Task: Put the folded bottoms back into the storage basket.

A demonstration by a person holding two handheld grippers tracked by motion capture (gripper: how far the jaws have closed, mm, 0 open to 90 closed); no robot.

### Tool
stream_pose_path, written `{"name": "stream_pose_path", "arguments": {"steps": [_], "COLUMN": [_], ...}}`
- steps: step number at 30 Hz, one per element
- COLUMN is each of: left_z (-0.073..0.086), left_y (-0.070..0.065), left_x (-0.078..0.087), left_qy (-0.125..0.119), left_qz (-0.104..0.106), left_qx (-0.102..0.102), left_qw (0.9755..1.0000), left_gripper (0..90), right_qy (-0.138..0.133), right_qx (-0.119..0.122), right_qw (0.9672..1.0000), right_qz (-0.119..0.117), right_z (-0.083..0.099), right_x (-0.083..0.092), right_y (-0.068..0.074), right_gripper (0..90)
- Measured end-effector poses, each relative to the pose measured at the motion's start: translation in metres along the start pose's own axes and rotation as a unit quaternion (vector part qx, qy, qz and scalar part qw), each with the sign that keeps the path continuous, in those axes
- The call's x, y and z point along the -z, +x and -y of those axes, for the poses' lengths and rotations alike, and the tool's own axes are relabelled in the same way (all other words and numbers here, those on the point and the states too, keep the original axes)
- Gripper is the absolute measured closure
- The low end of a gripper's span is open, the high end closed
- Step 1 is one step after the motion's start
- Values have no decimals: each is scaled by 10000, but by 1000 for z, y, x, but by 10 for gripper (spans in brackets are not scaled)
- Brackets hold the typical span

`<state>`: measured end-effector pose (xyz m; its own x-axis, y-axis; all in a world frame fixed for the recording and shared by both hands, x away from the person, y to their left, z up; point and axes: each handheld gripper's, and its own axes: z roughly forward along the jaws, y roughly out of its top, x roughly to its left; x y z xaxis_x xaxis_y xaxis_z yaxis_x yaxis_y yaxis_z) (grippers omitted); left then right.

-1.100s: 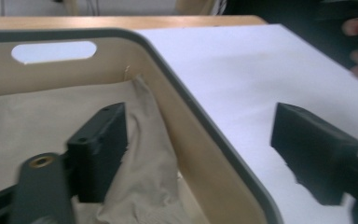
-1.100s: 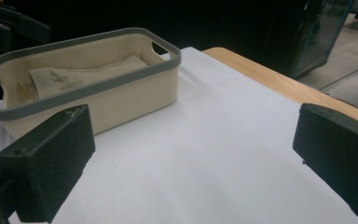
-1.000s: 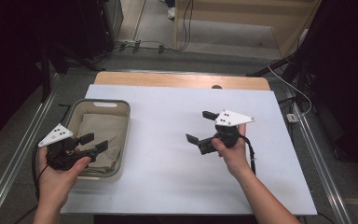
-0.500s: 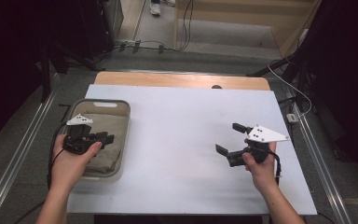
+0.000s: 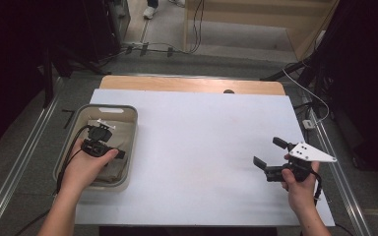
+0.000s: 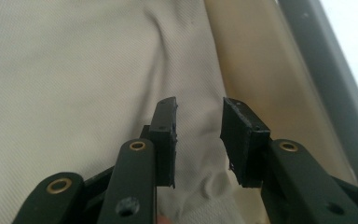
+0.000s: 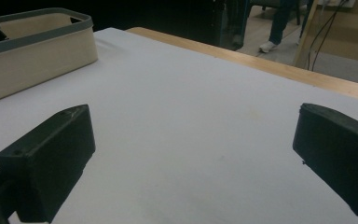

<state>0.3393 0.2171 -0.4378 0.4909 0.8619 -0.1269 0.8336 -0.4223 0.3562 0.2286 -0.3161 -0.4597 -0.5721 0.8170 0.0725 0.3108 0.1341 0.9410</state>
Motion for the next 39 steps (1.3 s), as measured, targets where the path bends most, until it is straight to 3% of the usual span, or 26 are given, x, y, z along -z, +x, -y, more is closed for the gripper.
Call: {"name": "stream_pose_path", "arguments": {"steps": [4, 7, 10, 11, 13, 15, 19, 21, 24, 25, 27, 30, 32, 33, 34, 36, 39], "left_z": [-5, -7, -8, -7, -7, -7, -6, -6, -5, -5, -5, -4, -2, -2, -1, -1, -1], "left_y": [-1, -3, -4, -3, -1, 1, 10, 11, 8, 7, 7, 9, 11, 12, 13, 14, 12], "left_x": [-11, -19, -21, -20, -18, -13, 0, -3, -14, -14, -9, 0, 5, 8, 8, 6, -5], "left_qy": [244, 390, 455, 447, 407, 343, -13, 84, 418, 379, 147, -186, -308, -365, -330, -186, 148], "left_qz": [64, -10, -247, -229, -69, 198, 863, 856, 895, 947, 734, 639, 539, 539, 528, 520, 483], "left_qx": [-24, -37, -23, 18, 62, 160, 379, 367, 192, 170, 171, 150, 144, 166, 194, 207, 98], "left_qw": [9997, 9992, 9987, 9987, 9991, 9991, 9955, 9956, 9949, 9946, 9970, 9977, 9980, 9977, 9979, 9983, 9987], "left_gripper": [574, 545, 683, 753, 851, 866, 871, 870, 822, 783, 677, 551, 538, 593, 699, 827, 887], "right_qy": [-27, -16, -13, -22, -34, -47, -51, -57, -51, -48, -28, -18, -19, -30, -47, -44, -40], "right_qx": [-46, -75, -109, -102, -93, -106, -150, -154, -115, -110, -108, -111, -124, -117, -132, -173, -134], "right_qw": [9999, 9999, 9998, 9998, 9997, 9996, 9995, 9995, 9995, 9995, 9995, 9995, 9995, 9994, 9994, 9993, 9993], "right_qz": [86, 140, 176, 182, 223, 252, 275, 279, 281, 287, 300, 300, 305, 312, 322, 339, 339], "right_z": [4, 7, 9, 9, 10, 10, 9, 9, 10, 10, 10, 10, 11, 11, 11, 11, 11], "right_x": [9, 13, 16, 16, 17, 18, 19, 19, 18, 17, 17, 18, 18, 18, 18, 18, 18], "right_y": [-4, -7, -9, -10, -11, -11, -11, -11, -11, -11, -11, -12, -13, -14, -14, -14, -14], "right_gripper": [0, 0, 0, 0, 0, 0, 0, 0, 0, 0, 0, 0, 0, 0, 0, 0, 0]}}
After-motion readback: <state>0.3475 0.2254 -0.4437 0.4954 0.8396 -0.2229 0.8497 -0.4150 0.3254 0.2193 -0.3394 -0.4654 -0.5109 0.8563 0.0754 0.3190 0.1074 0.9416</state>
